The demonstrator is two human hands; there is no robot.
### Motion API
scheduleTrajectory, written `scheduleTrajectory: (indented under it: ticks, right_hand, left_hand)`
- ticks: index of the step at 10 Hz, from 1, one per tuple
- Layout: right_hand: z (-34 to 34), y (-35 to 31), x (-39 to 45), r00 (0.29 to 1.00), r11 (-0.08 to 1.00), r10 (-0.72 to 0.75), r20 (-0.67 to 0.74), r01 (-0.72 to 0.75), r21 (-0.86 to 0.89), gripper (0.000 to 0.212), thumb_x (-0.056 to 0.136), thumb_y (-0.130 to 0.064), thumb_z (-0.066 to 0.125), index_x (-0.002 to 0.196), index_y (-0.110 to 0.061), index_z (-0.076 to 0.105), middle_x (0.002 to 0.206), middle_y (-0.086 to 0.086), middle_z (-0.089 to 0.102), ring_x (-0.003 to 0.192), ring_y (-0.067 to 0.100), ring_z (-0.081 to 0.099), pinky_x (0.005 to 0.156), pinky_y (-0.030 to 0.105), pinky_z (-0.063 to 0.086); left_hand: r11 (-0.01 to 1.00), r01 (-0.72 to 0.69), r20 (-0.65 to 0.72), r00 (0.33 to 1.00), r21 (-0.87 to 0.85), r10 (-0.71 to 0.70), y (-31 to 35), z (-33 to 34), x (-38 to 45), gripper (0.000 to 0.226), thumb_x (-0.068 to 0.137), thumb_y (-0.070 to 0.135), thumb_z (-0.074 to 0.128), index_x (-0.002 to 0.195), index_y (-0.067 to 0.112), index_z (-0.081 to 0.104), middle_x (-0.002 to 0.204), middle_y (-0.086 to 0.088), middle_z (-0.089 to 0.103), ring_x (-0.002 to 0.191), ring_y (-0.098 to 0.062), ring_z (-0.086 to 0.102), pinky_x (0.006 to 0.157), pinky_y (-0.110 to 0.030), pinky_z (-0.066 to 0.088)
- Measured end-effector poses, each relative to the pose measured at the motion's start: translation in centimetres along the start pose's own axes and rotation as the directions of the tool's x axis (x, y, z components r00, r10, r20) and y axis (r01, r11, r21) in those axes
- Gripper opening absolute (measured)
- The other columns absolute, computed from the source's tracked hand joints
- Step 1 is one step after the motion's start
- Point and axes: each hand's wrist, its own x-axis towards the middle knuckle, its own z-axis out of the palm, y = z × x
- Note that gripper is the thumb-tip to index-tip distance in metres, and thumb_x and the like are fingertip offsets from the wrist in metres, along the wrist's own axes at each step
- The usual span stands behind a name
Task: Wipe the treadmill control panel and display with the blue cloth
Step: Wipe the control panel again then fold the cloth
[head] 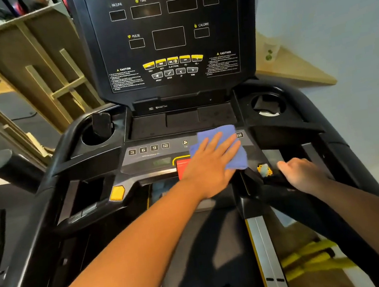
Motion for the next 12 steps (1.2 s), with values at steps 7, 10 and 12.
scheduleTrajectory:
  ticks: [7, 10, 12]
  right_hand:
    - [-0.5, -0.2, -0.3, 0.993, 0.998, -0.032, 0.110, 0.025, 0.064, 0.048, 0.104, -0.036, 0.031, 0.080, -0.007, 0.061, 0.076, 0.010, 0.060, 0.078, 0.025, 0.060, 0.071, 0.038, 0.043]
    - [-0.7, -0.1, -0.5, 0.995, 0.996, -0.087, 0.048, 0.086, 0.013, 0.045, 0.104, -0.041, 0.031, 0.082, -0.012, 0.059, 0.085, 0.011, 0.062, 0.082, 0.029, 0.058, 0.079, 0.040, 0.049]
    - [-0.4, 0.3, -0.2, 0.989, 0.994, -0.045, 0.139, 0.031, 0.103, 0.048, 0.101, -0.040, 0.031, 0.078, -0.014, 0.063, 0.078, 0.010, 0.064, 0.077, 0.021, 0.060, 0.071, 0.039, 0.046]
  left_hand:
    - [0.965, 0.257, 0.026, 0.966, -0.051, -0.256, 4.4, 0.6, 3.5, 0.070, 0.107, 0.048, 0.027, 0.164, 0.018, 0.002, 0.173, -0.003, -0.005, 0.156, -0.040, -0.012, 0.126, -0.058, -0.002]
    - [1.000, 0.004, 0.010, 1.000, -0.019, -0.004, -4.0, 0.4, -1.3, 0.067, 0.101, 0.049, 0.018, 0.164, 0.026, 0.015, 0.171, 0.007, 0.010, 0.159, -0.025, 0.002, 0.127, -0.051, 0.007]
    - [0.991, 0.116, 0.027, 0.993, -0.063, -0.114, 2.4, 0.4, 3.3, 0.067, 0.103, 0.050, 0.018, 0.164, 0.026, 0.006, 0.172, 0.004, 0.000, 0.157, -0.035, -0.009, 0.126, -0.057, -0.002]
